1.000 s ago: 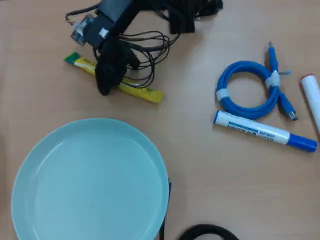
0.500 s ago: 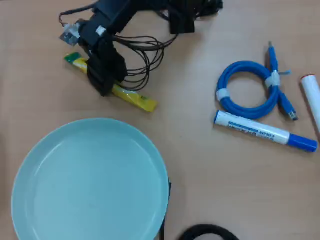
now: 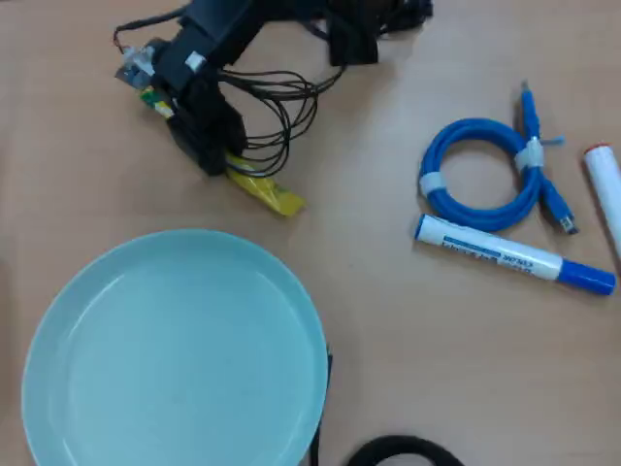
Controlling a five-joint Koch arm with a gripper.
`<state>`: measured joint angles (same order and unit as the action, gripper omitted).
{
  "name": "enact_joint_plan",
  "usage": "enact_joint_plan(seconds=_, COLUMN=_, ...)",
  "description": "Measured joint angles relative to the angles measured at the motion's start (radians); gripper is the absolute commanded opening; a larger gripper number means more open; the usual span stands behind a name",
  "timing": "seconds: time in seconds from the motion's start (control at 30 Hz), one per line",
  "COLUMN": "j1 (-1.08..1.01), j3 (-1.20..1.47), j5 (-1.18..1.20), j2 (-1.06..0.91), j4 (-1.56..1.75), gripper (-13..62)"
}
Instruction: Pick up the yellow coffee stick, then put it in the green bowl
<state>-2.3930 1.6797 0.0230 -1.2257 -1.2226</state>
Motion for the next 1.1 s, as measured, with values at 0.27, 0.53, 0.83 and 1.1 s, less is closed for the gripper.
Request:
enact_joint_plan(seconds=0.27, j1=0.067, j3=0.041, j5=0.005, j2=-0.110, j4=0.012, gripper=-7.6)
enact_joint_plan(seconds=0.53, j1=0.101, j3=0.089, j5=0.006, j2=-0.345, j4=0.009, gripper=-7.6)
enact_joint_plan(seconds=0.83, j1=0.218, j3=0.089, j5=0.005, j2=-0.575, j4=0.009, gripper=-7.6)
enact_joint_plan(seconds=1.1, j1=0.345, j3=-0.038, j5=-0.020, j2=-0.644, j4=0.008, gripper=-7.6)
